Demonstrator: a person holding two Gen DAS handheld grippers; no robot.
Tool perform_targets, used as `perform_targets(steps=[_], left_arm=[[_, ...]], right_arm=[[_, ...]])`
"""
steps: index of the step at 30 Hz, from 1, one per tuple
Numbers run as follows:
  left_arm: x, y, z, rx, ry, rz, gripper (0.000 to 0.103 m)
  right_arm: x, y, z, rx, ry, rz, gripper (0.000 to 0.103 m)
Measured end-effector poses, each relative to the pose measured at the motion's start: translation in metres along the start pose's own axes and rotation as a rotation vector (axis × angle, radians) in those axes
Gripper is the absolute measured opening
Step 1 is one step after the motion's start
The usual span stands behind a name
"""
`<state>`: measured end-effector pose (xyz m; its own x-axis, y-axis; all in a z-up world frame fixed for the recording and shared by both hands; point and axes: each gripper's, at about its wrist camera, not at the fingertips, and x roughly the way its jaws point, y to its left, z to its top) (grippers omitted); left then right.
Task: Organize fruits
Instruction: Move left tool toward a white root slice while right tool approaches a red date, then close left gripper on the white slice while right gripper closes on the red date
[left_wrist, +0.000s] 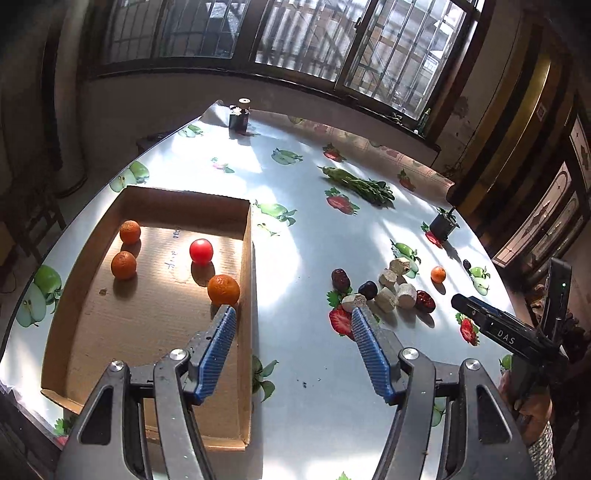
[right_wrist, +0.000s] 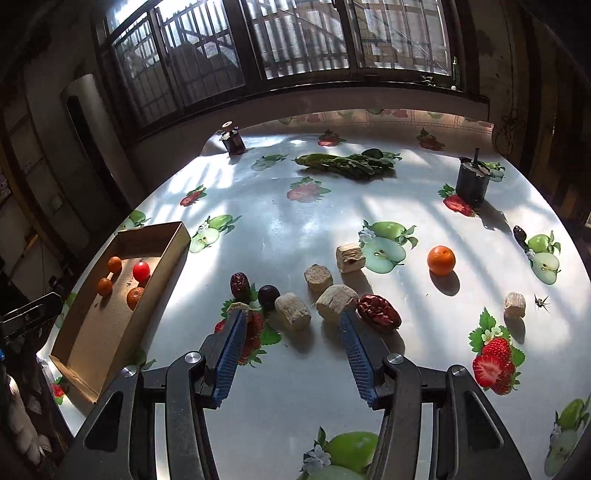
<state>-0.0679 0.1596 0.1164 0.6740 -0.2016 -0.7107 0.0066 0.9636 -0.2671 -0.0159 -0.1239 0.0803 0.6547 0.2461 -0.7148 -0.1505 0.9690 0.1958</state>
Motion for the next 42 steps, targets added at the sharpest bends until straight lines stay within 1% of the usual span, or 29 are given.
perform_targets(steps=[2,5,7,10,14,17,19,21,23,26,29,32,36,39,42], left_arm=[[0.012,-0.014,-0.001,0.02,0.027,-0.008,0.067],[0.033,-0.034,0.0,0.053,0.072,-0.016,0.067],[0.045,-0.049,0.001,0.082,0.087,-0.021,0.067],[0.061,-0.067,0.003,0.12,0.089,-0.048,0.067],[0.097,-0.079,0.005,0.104,0.117,-0.047,0.067],[0.115,-0.087,0.001,0.106,0.09,-0.04,0.067],[0.123,-0.09,-0.002,0.107,0.076,-0.041,0.067],[0.129,-0.092,-0.005,0.108,0.061,-0.054,0.067],[0.132,-0.093,-0.008,0.117,0.045,-0.067,0.067],[0.132,-0.093,-0.01,0.136,0.011,-0.085,0.067],[0.128,-0.09,-0.011,0.144,-0.013,-0.101,0.067],[0.128,-0.084,-0.012,0.152,-0.015,-0.11,0.067],[0.131,-0.072,-0.013,0.156,-0.011,-0.082,0.066],[0.134,-0.061,-0.008,0.121,0.001,-0.105,0.066],[0.144,-0.055,-0.006,0.098,0.038,-0.11,0.066]], right_arm=[[-0.006,-0.029,0.004,0.049,-0.01,-0.029,0.057],[-0.012,-0.063,0.009,0.13,-0.021,-0.024,0.057],[-0.009,-0.075,0.012,0.167,-0.019,-0.013,0.061],[0.005,-0.082,0.016,0.206,-0.005,-0.002,0.062],[0.027,-0.08,0.018,0.248,-0.018,0.038,0.062],[0.037,-0.082,0.012,0.27,-0.058,0.068,0.062],[0.043,-0.087,0.008,0.282,-0.04,0.084,0.062],[0.048,-0.089,0.007,0.265,-0.023,0.089,0.062],[0.051,-0.091,0.007,0.247,-0.017,0.068,0.062],[0.059,-0.088,0.004,0.229,0.02,0.098,0.062],[0.056,-0.079,0.003,0.176,0.02,0.102,0.062],[0.051,-0.074,0.001,0.132,0.011,0.104,0.062],[0.051,-0.069,0.001,0.083,0.024,0.093,0.062],[0.05,-0.063,0.001,0.035,0.029,0.091,0.061],[0.054,-0.06,-0.001,0.004,0.047,0.09,0.06]])
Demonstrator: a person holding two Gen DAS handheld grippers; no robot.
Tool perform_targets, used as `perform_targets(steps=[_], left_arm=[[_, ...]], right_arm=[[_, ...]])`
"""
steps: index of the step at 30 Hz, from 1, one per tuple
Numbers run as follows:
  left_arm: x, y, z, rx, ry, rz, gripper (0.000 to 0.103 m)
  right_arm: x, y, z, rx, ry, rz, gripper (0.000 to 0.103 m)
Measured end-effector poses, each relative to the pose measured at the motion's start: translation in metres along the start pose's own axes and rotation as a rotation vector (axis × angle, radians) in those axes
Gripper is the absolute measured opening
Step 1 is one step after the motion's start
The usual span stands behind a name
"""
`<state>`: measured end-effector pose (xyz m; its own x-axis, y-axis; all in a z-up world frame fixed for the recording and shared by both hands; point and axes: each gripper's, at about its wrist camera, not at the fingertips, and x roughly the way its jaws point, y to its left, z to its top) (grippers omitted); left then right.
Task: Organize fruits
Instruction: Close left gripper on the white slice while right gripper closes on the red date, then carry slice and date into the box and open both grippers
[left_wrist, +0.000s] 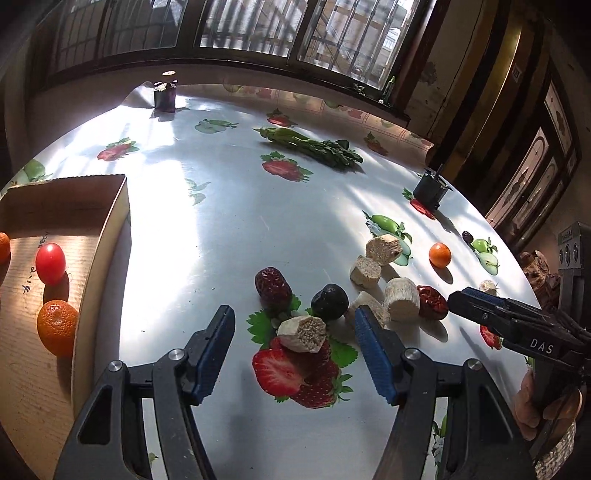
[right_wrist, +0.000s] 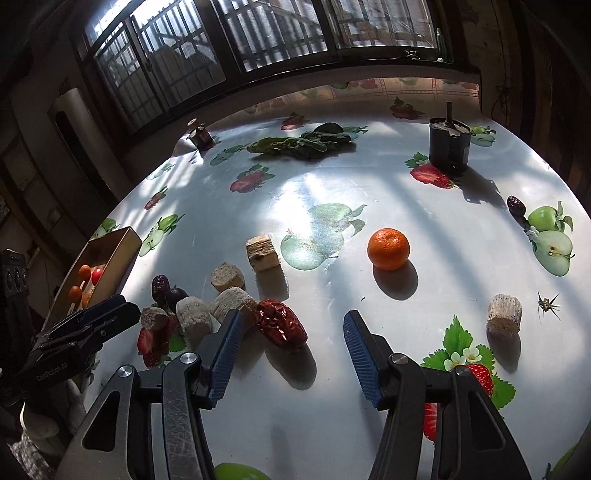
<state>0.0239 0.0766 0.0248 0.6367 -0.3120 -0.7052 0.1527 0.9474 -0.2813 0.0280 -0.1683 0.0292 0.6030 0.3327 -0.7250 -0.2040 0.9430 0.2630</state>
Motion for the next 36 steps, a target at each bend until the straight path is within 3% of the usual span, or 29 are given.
perform_targets(steps=[2,8,12,20,22,25,36], left_arm=[[0.007,0.001,-0.001,-0.005,0.03,-0.014,0.066],[0.024,-0.02,-0.005,0.093,0.064,0.025,0.043],[0.027,-0.025,-0.006,0.115,0.062,0.041,0.042],[0.028,-0.033,-0.008,0.16,0.07,0.055,0.046],[0.028,-0.035,-0.01,0.172,0.071,0.062,0.027],[0.026,-0.037,-0.012,0.179,0.066,0.066,0.027],[0.007,-0.037,-0.012,0.149,-0.006,0.05,0.027]], right_arm=[[0.005,0.002,-0.002,-0.024,0.018,-0.023,0.06],[0.015,0.004,-0.006,-0.063,0.052,-0.066,0.059],[0.025,0.014,-0.007,-0.104,0.066,-0.097,0.053],[0.04,0.034,-0.006,-0.182,0.051,-0.165,0.053],[0.04,0.035,-0.006,-0.189,0.049,-0.164,0.041],[0.038,0.034,-0.007,-0.172,0.045,-0.16,0.029],[0.022,0.018,-0.01,-0.021,-0.007,-0.153,0.028]])
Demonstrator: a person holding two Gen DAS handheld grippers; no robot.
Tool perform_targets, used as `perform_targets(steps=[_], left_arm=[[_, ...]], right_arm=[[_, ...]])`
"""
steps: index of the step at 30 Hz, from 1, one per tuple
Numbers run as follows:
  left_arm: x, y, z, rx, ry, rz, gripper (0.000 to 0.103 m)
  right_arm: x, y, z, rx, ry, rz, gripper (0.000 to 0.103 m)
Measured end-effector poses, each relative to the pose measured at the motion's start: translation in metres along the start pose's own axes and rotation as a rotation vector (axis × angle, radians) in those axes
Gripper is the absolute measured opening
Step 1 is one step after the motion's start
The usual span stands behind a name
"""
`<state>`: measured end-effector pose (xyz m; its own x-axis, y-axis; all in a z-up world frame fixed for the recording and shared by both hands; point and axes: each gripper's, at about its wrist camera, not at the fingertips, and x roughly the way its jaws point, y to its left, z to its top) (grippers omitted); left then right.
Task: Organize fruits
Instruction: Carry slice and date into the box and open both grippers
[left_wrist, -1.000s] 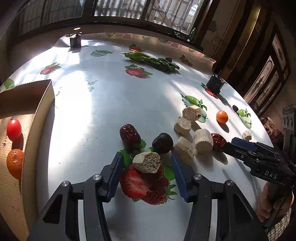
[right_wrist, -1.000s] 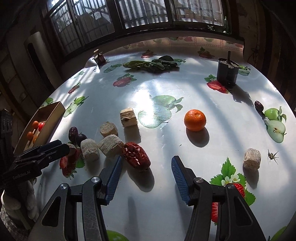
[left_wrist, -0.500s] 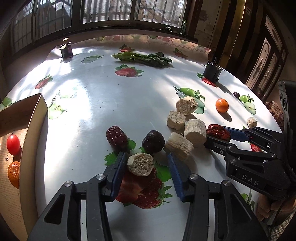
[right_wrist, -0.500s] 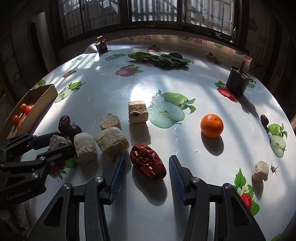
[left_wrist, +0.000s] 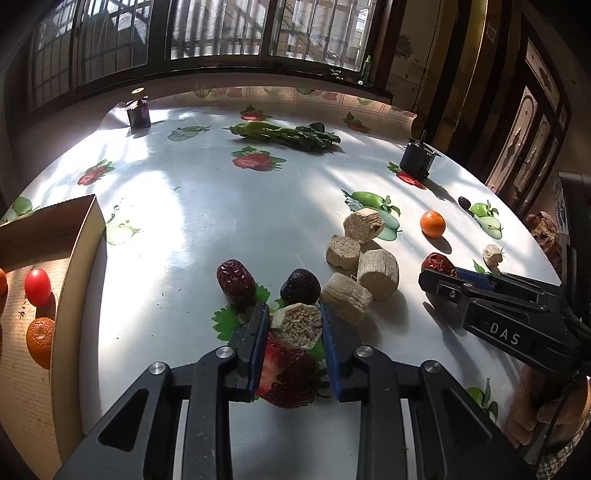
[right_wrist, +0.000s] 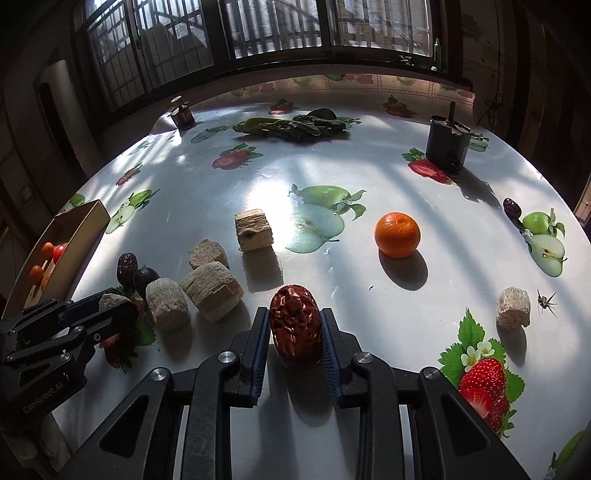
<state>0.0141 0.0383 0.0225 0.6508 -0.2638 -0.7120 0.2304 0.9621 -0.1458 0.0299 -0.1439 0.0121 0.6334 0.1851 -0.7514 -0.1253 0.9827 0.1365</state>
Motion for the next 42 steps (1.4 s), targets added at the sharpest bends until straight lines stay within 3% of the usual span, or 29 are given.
perform_targets(steps=[7,14,19,28,34,38,42], left_arm=[[-0.022,0.001,-0.008,0.001,-0.029,0.022,0.027],[-0.074,0.023,-0.019,-0.058,-0.076,0.011,0.027],[-0.112,0.071,-0.026,-0.165,-0.094,0.044,0.027],[-0.157,0.188,-0.029,-0.297,-0.131,0.254,0.027],[-0.145,0.23,-0.037,-0.342,-0.071,0.314,0.027],[-0.122,0.242,-0.04,-0.337,0.028,0.365,0.027],[-0.104,0.254,-0.046,-0.361,0.098,0.371,0.027]], right_arm=[[-0.034,0.0,-0.009,0.142,-0.049,0.087,0.029],[-0.065,0.028,-0.019,0.112,-0.079,0.113,0.029],[-0.079,0.064,-0.012,0.06,-0.091,0.154,0.029],[-0.057,0.163,0.007,-0.047,-0.012,0.307,0.029],[-0.024,0.236,0.003,-0.128,0.076,0.394,0.029],[-0.001,0.276,-0.004,-0.202,0.13,0.401,0.029],[0.017,0.297,-0.008,-0.242,0.164,0.388,0.029]])
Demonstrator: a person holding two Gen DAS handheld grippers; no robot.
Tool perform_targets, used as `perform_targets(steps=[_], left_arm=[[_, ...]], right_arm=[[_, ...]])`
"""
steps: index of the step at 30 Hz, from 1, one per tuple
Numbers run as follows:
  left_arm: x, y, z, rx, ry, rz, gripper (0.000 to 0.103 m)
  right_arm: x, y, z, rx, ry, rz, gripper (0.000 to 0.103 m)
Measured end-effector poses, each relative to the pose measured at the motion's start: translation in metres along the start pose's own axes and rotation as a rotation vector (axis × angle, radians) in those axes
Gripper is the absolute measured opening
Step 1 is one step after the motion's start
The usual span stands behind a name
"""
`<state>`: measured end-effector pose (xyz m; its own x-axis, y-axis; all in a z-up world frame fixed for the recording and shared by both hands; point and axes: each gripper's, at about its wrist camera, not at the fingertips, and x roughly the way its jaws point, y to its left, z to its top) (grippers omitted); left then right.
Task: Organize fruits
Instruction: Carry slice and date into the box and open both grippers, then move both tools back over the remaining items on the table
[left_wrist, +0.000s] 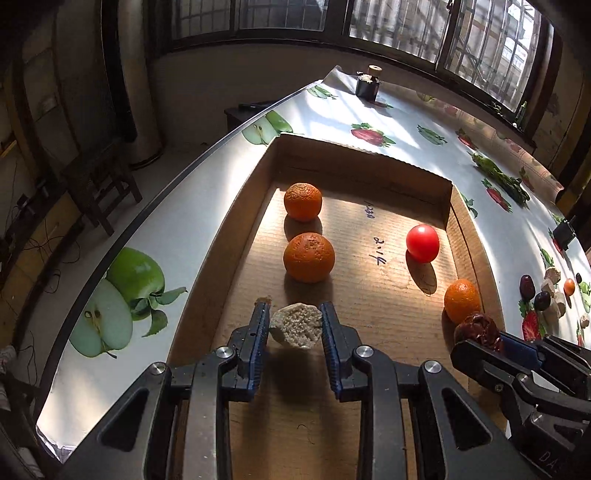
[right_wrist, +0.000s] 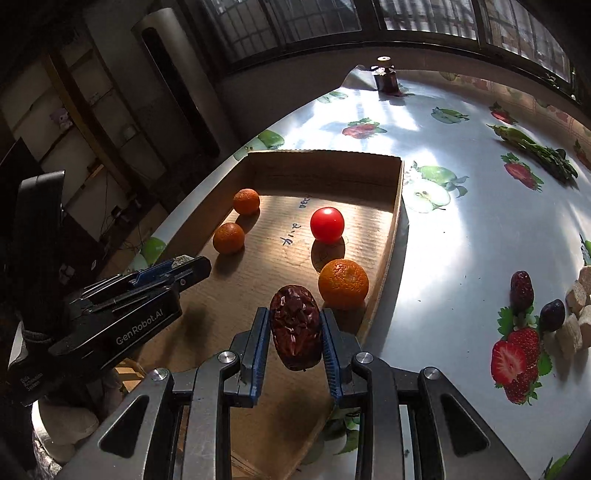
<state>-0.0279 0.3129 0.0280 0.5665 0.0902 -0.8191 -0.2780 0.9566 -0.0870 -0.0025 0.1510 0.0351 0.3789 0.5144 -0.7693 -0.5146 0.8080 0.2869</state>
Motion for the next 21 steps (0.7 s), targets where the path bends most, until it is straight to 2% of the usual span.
perform_targets(steps=[5,13,17,19,21], left_arm=[[0.002,0.003,0.001,-0.014,0.002,-0.012,0.027],[0.004,0.01,0.003,-0.052,0.008,-0.037,0.027],[0.007,0.014,0.008,-0.058,0.002,-0.011,0.028],[0.006,0.018,0.008,-0.076,-0.006,-0.035,0.03],[0.0,0.02,0.005,-0.085,-0.022,-0.02,0.034]], right_arm=[[0.025,0.002,0.004,-0.012,0.049,-0.02,0.03],[0.035,0.013,0.008,-0.048,0.04,-0.067,0.031],[0.025,0.013,0.006,-0.03,0.003,-0.045,0.04],[0.012,0.014,0.006,-0.026,-0.04,-0.048,0.041],[-0.005,0.012,0.007,-0.019,-0.088,-0.062,0.041]])
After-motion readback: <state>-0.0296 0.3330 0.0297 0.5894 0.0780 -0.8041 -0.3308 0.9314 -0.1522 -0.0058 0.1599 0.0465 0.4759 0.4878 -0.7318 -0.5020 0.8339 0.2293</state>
